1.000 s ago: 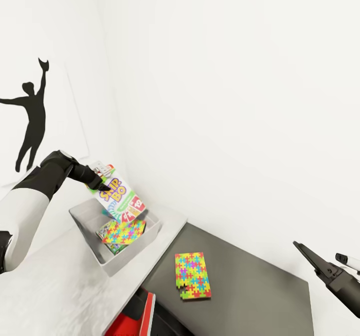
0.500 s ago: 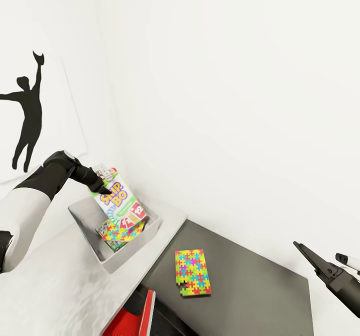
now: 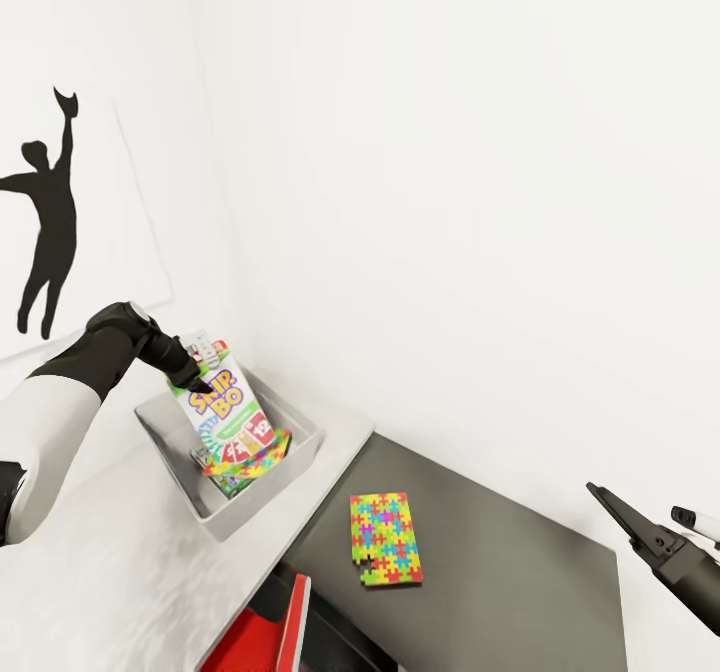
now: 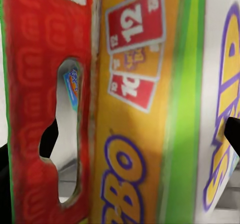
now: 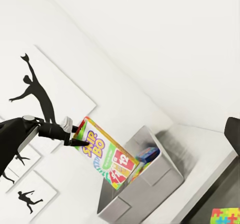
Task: Put all the toys in the child's room - the three board games (two on the bed and one on the table), the two jigsaw puzzles on the table, and the tennis ball on the table - inside the toy box on the table in the child's room.
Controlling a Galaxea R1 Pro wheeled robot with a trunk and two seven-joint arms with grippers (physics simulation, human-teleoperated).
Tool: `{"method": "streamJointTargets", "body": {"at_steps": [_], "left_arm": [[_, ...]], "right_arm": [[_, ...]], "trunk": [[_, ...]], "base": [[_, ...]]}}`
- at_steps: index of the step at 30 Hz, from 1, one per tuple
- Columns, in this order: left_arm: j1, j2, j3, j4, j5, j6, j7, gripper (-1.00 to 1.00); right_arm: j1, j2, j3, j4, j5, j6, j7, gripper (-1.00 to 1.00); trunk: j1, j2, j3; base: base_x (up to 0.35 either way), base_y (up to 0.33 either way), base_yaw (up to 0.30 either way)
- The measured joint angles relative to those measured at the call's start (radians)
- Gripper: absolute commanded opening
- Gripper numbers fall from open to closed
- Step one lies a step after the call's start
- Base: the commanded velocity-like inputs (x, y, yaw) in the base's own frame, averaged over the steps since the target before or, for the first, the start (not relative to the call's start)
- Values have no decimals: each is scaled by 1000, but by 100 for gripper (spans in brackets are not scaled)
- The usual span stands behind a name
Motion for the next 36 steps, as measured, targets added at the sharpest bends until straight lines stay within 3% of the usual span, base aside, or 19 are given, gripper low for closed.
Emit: {"method": "streamJointTargets", "body": {"at_steps": [36], "left_arm": [[0, -1, -3, 2, -5, -1, 0, -100]], "right_arm": [[0, 0, -1, 0, 0, 0, 1, 100]], "trunk": [[0, 0, -59]], "base": [[0, 0, 0]]}}
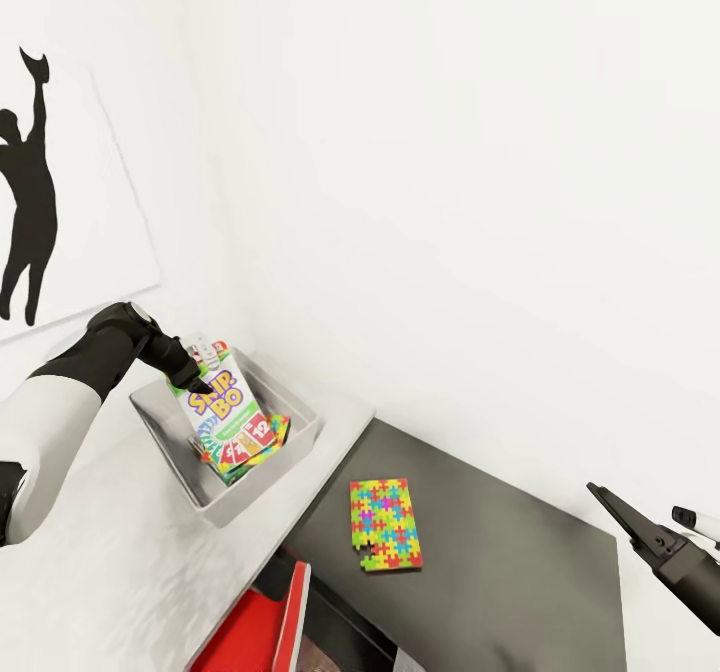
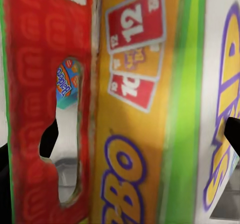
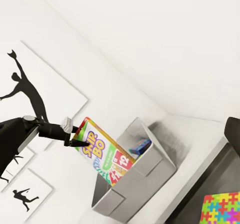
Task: Put all the toys in the child's room - the three board games (two on the bed and one on the table), the two jigsaw puzzles on the table, and the tennis ball on the table - inside the toy box on the table in the child's room.
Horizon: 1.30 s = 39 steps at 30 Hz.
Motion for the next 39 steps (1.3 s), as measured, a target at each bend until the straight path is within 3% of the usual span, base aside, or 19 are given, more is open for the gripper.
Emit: {"method": "streamJointTargets", "body": {"at_steps": [15, 16, 39], "left_arm": [[0, 0, 4, 0, 3, 2, 1, -100], [0, 0, 5, 0, 3, 2, 1, 100], [0, 1, 8, 0, 2, 5, 8, 100]], "right_arm": [[0, 0, -7, 0, -1, 0, 0, 100], [0, 0, -9, 0, -1, 0, 0, 100], [0, 2, -20, 0, -2, 1, 2, 100]], "trunk": [[0, 0, -13], [0, 0, -13], [0, 0, -13]], "base": [[0, 0, 0], [0, 0, 0], [0, 0, 0]]}}
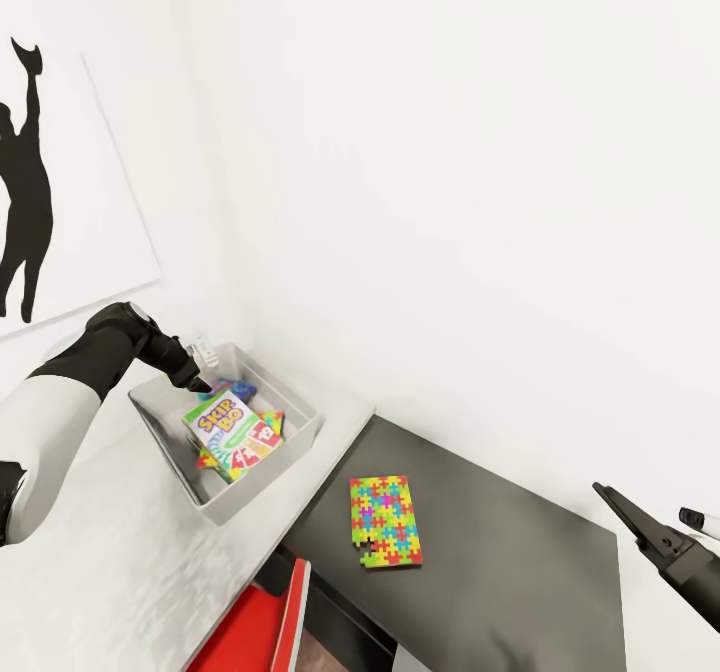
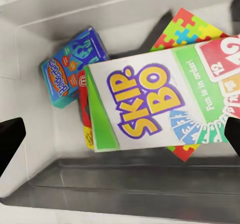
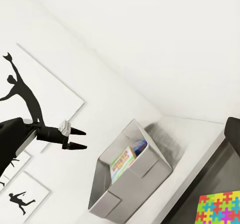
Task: Put all the toys in the child's room - the three board games (two on the bed and one on the table), the two jigsaw puzzles on the table, and the tennis ball on the table - inside the toy box on the table in the child's room.
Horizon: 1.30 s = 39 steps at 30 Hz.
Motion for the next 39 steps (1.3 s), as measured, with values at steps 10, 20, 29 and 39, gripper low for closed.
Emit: {"method": "streamJointTargets", "body": {"at_steps": [10, 20, 29, 39], "left_arm": [[-2, 24, 7, -8, 7, 1, -12, 100], [-9, 46, 316, -150, 13, 119, -229, 100], [0, 102, 450, -197, 13, 313, -385, 100], [22, 143, 462, -197, 16, 397, -437, 100]], "right_arm": [[0, 1, -1, 0, 1, -4, 0, 100], [0, 1, -2, 0, 1, -2, 1, 100], [0, 0, -6, 0, 0, 3, 5, 100], [0, 1, -7, 0, 0, 3, 5, 100]], "trunk": [[0, 0, 0], [0, 0, 0], [0, 0, 0], [0, 0, 0]], "base": [[0, 0, 0], [0, 0, 0], [0, 0, 0], [0, 0, 0]]}}
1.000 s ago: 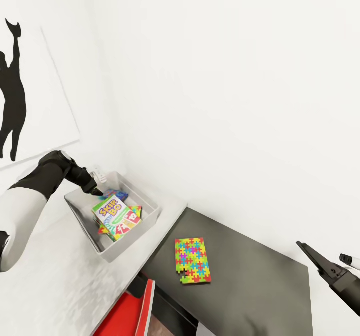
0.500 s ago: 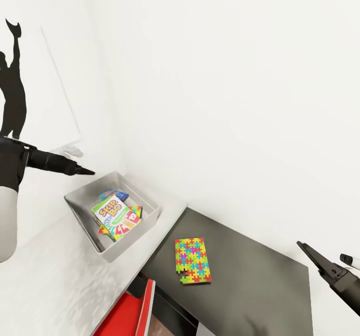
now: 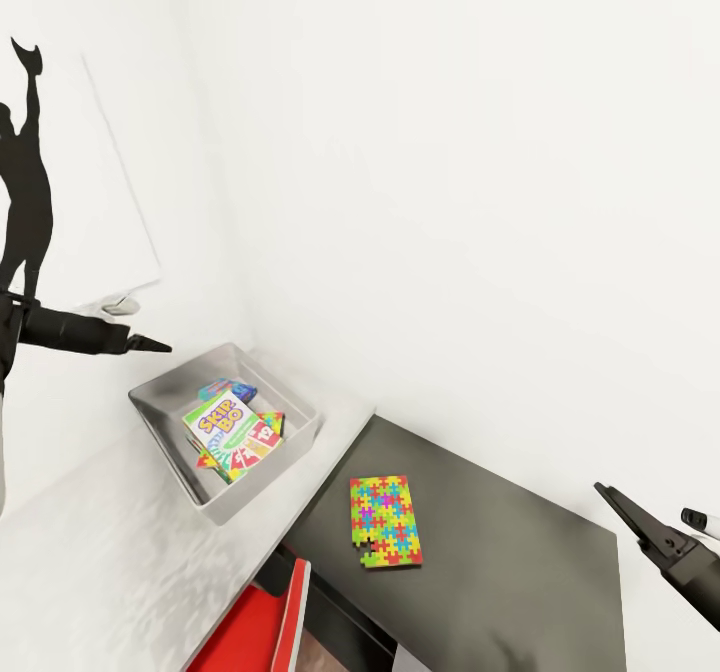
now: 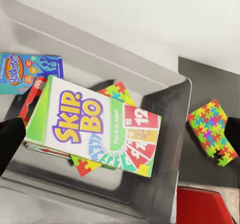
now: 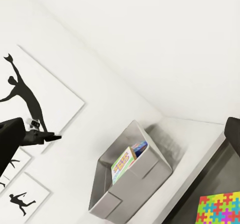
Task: Put all the toys in the child's room - the three board games (two on the bed and one on the table), the two jigsaw puzzles on the table, and the tennis ball on the table - inside the toy box on the table in the child's room.
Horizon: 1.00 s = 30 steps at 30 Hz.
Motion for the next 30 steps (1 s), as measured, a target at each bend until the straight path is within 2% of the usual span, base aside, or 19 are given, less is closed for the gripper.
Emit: {"method": "streamJointTargets", "body": {"at_steps": [11, 20, 30], "left_arm": [[44, -1, 10, 2, 5, 88, 0, 100], [48, -1, 12, 1, 7, 102, 0, 100], [49, 0, 16, 0, 7, 103, 0, 100]], "right_arm": [[0, 0, -1, -1, 0, 0, 1, 100], [0, 1, -1, -1, 0, 0, 1, 100], [0, 3, -1, -2, 0, 0, 1, 100]], "trunk": [[0, 0, 1], [0, 0, 9], [0, 0, 21]], "base": [[0, 0, -19], [-4, 0, -159], [-138, 0, -192]]}}
